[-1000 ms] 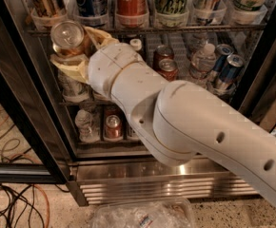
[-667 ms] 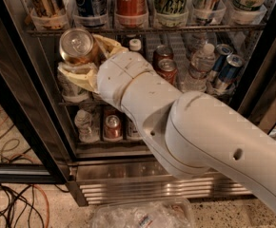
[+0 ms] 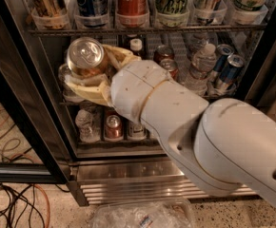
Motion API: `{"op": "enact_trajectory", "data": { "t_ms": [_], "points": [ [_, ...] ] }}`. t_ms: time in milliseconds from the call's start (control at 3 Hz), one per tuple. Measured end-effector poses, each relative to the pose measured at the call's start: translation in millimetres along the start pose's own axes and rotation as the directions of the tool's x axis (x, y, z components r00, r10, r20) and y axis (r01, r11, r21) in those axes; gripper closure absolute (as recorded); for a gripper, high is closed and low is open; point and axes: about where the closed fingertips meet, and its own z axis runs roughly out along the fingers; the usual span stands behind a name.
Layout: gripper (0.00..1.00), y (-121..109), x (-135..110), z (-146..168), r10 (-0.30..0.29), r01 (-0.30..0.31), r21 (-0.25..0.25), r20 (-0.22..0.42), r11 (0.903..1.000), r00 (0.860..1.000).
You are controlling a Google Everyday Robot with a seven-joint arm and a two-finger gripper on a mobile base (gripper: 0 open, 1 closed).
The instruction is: Pick orange can from top shelf of fridge
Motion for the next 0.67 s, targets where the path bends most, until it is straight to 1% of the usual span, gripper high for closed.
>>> {"op": "enact_trajectory", "data": {
  "t_ms": [333, 667],
  "points": [
    [1.00, 8.9, -0.4, -18.5, 0.029, -0.030, -0.046, -0.020, 0.9985, 0.999],
    [1.00, 17.0, 4.2, -39.4, 0.054, -0.059, -0.068, -0.061, 0.9960, 0.997]
  ]
}}
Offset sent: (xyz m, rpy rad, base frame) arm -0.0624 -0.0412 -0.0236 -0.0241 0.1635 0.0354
